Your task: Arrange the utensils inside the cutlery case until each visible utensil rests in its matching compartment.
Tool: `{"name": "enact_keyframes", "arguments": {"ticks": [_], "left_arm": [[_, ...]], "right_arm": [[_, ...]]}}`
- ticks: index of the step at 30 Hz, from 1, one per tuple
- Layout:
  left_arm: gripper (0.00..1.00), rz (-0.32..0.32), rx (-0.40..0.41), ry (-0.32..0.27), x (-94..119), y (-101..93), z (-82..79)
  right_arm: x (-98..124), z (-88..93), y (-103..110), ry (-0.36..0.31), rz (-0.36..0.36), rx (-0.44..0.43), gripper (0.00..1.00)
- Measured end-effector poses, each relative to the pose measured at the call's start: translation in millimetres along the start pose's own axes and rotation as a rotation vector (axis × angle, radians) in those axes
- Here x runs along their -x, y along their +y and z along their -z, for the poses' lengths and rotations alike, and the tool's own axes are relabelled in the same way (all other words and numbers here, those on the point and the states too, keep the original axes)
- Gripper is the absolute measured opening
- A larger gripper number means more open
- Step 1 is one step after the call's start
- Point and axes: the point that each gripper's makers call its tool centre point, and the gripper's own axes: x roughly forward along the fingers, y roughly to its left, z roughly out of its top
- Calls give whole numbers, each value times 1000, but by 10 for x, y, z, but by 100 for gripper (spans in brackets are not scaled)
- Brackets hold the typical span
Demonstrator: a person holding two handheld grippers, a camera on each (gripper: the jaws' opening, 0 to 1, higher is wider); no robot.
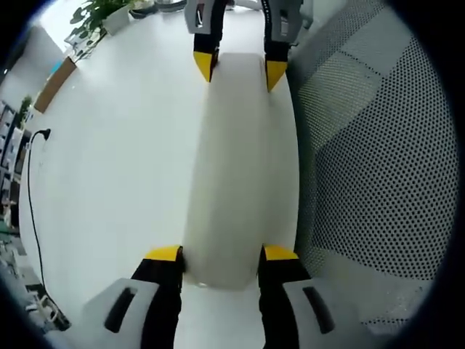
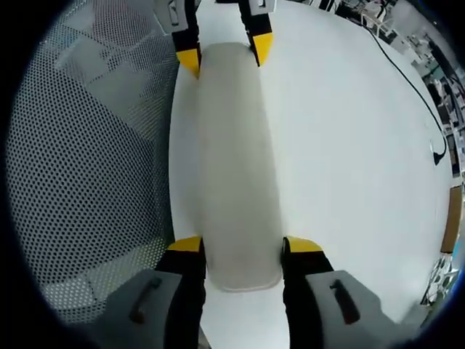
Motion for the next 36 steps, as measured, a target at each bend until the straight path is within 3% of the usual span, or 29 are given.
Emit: {"name": "enact_keyframes", "arguments": {"ticks": [8,11,14,15,17,20,22,25,26,27,28,29,33,36], "left_arm": [[42,16,20,26,2,4,0],[43,68,36,43,-6,-85,5],[43,61,36,29,11,-96,18],[44,55,48,27,14,-84,24],[47,40,61,35,51,-43,77],[49,18,62,17,208,49,126],[51,-14,81,-17,368,140,147],[48,-84,169,-143,705,318,127],[48,-101,273,-216,877,365,130],[49,-114,328,-270,985,408,126],[49,-131,384,-331,1118,448,132],[49,-161,461,-413,1306,506,161],[52,-307,579,-634,1854,659,357],[52,-366,712,-811,2165,674,493]], "right_arm": [[-1,-8,20,-17,-8,-13,41],[5,-24,29,-36,-11,-22,42],[4,-38,32,-44,-22,-38,46],[15,-59,96,-67,-74,-62,49],[55,-61,81,-88,-88,-177,56],[202,-88,-25,-136,-59,-167,56],[362,-116,-81,-189,-54,-210,57],[624,-135,-140,-293,-54,-277,59],[757,-151,-164,-360,-58,-336,60],[841,-170,-170,-411,-67,-387,60],[992,-199,-184,-503,-77,-460,62],[1084,-204,-205,-560,-74,-499,64],[1507,-158,-228,-805,-93,-670,70],[1700,-73,-253,-908,-61,-764,70]]}}
